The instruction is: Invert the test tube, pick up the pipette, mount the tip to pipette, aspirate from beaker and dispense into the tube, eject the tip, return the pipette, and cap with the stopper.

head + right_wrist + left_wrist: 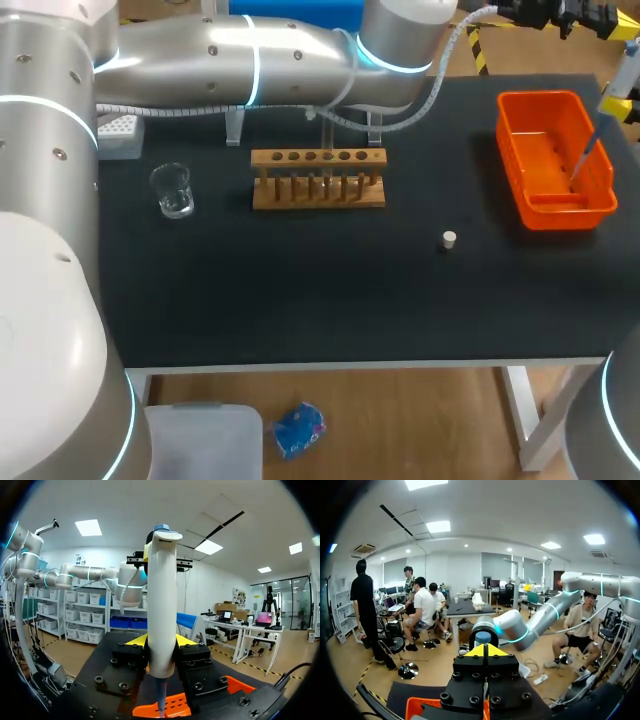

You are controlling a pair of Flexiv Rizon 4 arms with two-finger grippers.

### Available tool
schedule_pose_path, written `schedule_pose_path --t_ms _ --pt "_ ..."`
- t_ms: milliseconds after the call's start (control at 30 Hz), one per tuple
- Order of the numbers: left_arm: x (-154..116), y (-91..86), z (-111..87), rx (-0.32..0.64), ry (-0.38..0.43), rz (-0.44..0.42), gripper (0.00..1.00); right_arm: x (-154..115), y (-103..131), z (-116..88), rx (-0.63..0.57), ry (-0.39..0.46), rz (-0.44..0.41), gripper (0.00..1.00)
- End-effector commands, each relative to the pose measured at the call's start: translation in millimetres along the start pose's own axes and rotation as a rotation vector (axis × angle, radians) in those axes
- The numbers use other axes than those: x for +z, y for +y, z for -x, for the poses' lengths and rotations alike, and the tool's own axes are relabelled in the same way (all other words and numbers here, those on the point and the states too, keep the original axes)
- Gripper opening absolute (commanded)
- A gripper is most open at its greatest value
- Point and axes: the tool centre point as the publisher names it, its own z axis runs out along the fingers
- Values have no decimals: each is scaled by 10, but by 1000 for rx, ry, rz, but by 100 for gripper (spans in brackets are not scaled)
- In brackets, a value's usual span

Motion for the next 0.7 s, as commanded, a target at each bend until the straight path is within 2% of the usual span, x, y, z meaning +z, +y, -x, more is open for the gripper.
schedule_pose_path --t_ms 33,700 --pt "26 26 1 3 -1 -10 0 -4 -1 4 -1 2 0 0" --pt "58 167 -21 -28 1 9 0 -4 -1 4 -1 2 0 0"
